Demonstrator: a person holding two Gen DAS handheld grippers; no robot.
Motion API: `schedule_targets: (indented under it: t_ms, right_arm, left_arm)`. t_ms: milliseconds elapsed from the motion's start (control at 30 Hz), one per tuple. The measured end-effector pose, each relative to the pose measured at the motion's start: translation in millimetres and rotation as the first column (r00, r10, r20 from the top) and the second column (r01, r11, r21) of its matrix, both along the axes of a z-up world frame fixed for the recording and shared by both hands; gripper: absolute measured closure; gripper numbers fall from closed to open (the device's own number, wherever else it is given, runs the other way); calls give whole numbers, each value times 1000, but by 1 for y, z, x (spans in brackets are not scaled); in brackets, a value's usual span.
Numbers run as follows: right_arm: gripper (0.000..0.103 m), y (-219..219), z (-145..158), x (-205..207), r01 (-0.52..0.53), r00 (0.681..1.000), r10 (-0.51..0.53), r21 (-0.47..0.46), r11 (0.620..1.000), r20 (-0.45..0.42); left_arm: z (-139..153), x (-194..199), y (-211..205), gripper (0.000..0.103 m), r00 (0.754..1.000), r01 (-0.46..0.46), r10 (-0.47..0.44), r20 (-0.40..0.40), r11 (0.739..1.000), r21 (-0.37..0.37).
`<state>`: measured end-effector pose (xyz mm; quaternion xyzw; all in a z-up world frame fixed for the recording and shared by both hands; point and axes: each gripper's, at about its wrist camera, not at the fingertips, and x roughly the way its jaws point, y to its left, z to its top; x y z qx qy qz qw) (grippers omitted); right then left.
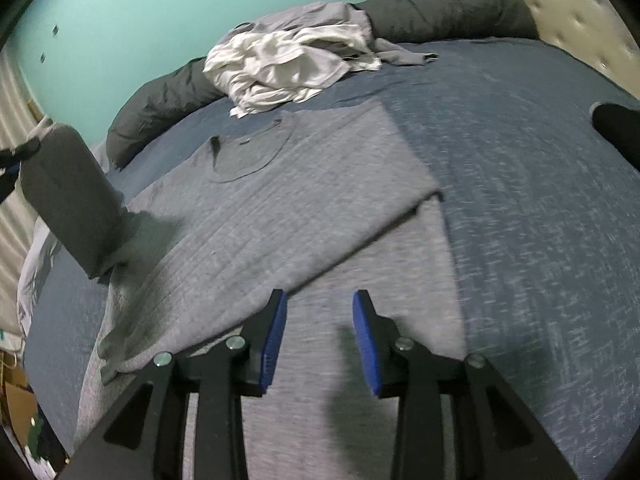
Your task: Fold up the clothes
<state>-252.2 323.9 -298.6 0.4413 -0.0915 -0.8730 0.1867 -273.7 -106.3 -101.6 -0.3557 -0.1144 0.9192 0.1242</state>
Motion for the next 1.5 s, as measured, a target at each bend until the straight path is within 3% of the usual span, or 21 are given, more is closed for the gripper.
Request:
schedule_targets:
  t_ms: [400, 633, 800, 833, 867, 933, 1033, 1133, 1233, 1500]
  right_arm:
    - [69, 44, 1, 4, 41, 999, -39, -73, 997, 29]
    - [69, 62, -4, -1, 60, 997, -53, -122, 991, 60]
    - [68, 63, -11, -4, 35, 995, -17, -184, 982, 98]
    - [68, 62, -12, -4, 28, 994, -7, -198, 980, 105]
    - [66, 61, -13, -4, 23, 994, 0, -210, 977, 111]
    - [62, 61, -15, -5, 25, 992, 6, -241, 970, 125]
    - [60, 61, -19, -7, 29, 988, 14, -280, 959, 151]
    - [57, 57, -25, -8, 33, 985, 13, -263, 964, 174]
    - [47, 55, -31, -8, 38, 982, 9, -243, 969, 189]
    - [46, 48, -34, -11, 41, 985, -2, -222, 974, 173]
  left_arm:
    - [-57, 27, 138, 88, 981, 185, -184, 68, 983, -8]
    - [-126, 50, 206, 88, 954, 275, -264, 144, 960, -58]
    - [-167, 58, 227, 84, 929, 316, -293, 226, 946, -74]
    - [-171, 59, 228, 78, 926, 321, -297, 233, 944, -72]
    - [-172, 61, 227, 65, 926, 323, -300, 230, 944, -72]
    - [-172, 66, 224, 48, 925, 329, -307, 222, 942, -66]
    - [-166, 75, 213, 44, 932, 325, -305, 197, 942, -80]
    - [-163, 83, 194, 43, 944, 294, -277, 178, 953, -75]
    - [-167, 88, 163, 42, 962, 227, -211, 174, 971, -78]
    - [-193, 103, 84, 41, 984, 29, -17, 178, 998, -64]
